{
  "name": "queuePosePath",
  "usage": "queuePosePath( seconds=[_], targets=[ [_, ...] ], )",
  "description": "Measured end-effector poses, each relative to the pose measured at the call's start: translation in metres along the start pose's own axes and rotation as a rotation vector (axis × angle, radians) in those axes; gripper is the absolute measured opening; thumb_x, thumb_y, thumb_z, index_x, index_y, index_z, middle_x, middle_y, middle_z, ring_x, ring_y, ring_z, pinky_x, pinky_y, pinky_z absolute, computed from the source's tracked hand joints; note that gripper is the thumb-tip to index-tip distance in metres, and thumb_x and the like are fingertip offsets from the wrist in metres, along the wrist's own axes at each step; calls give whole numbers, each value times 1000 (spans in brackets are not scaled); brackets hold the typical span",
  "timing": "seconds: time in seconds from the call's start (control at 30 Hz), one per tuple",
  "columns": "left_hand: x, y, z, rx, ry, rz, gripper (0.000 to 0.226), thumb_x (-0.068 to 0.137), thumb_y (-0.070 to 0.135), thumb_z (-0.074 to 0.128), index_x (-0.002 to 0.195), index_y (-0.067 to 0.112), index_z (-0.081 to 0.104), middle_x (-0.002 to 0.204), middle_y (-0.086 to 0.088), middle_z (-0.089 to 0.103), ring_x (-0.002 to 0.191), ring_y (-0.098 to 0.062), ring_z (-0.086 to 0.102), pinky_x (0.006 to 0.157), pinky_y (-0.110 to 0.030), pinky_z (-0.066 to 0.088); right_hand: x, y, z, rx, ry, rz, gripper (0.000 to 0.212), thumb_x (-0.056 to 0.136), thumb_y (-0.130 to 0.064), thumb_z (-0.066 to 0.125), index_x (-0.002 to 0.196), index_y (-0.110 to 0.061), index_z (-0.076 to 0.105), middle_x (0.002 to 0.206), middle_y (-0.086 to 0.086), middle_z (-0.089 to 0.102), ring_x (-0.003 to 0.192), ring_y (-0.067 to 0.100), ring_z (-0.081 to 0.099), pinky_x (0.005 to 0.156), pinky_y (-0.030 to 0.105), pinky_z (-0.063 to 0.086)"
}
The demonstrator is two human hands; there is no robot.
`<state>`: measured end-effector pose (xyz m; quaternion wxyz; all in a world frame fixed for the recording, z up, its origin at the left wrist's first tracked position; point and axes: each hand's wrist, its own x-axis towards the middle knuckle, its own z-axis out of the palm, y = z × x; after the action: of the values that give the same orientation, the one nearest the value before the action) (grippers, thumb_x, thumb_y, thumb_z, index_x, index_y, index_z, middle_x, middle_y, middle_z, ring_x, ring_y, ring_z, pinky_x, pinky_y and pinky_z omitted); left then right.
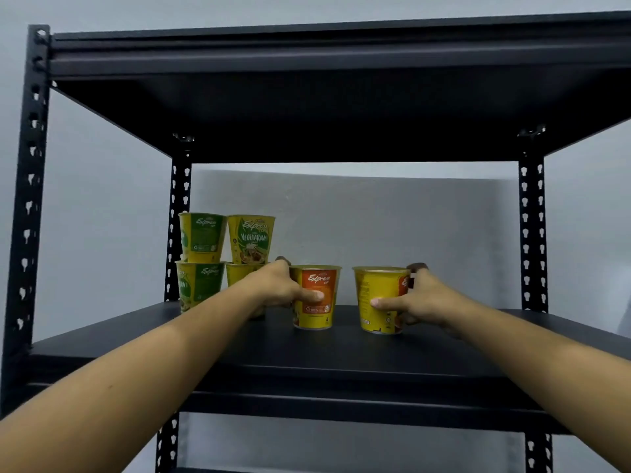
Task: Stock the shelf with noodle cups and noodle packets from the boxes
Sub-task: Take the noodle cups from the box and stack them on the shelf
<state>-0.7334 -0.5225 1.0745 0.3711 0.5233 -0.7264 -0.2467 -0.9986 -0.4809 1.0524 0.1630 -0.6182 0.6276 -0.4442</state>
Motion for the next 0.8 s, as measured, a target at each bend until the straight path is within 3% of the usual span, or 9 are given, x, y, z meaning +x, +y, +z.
queuePosePath(
  seconds=[0.17,0.37,0.43,0.53,0.6,0.73,0.8],
  targets=[
    [18,1,4,-7,-8,-39,75,71,34,93,131,12,54,128,-7,66,114,-27,65,96,-45,59,22,6,6,-64,8,10,105,59,-54,93,141,-17,39,134,4,56,116,29,61,92,47,59],
    [34,0,13,-59,6,-122,67,77,30,91,131,8,59,131,-8,66,118,-28,64,100,-42,56,43,-1,9,-182,0,57,71,75,-41,88,127,-14,49,114,8,63,94,24,67,81,43,63],
    [37,2,16,-75,0,-133,66,80,25,88,135,7,56,135,-11,64,121,-30,62,95,-38,55,47,-2,12,-186,-17,55,66,75,-42,88,125,-15,54,111,8,66,94,25,68,81,44,63],
    [40,4,19,-60,4,-131,65,85,26,84,138,9,51,139,-10,60,126,-31,59,91,-35,52,48,-4,16,-205,-16,42,69,72,-52,87,126,-19,59,112,3,67,93,19,65,71,34,58],
    [43,2,20,-43,12,-128,68,84,29,85,139,11,51,140,-9,60,125,-30,59,99,-38,53,52,-3,18,-210,-4,30,77,70,-56,88,131,-20,58,118,1,67,100,19,65,80,34,57],
    [47,0,19,-52,-7,-130,70,83,30,86,140,12,51,140,-8,59,123,-28,59,89,-37,54,52,-4,18,-221,1,48,89,69,-58,87,140,-20,49,131,4,62,114,24,60,95,39,54],
    [48,-1,19,-40,-15,-130,70,84,32,85,142,12,50,141,-8,58,123,-28,59,93,-38,54,52,-3,18,-222,-8,44,90,74,-55,85,144,-18,44,139,5,58,122,26,57,100,40,51]
  ],
)
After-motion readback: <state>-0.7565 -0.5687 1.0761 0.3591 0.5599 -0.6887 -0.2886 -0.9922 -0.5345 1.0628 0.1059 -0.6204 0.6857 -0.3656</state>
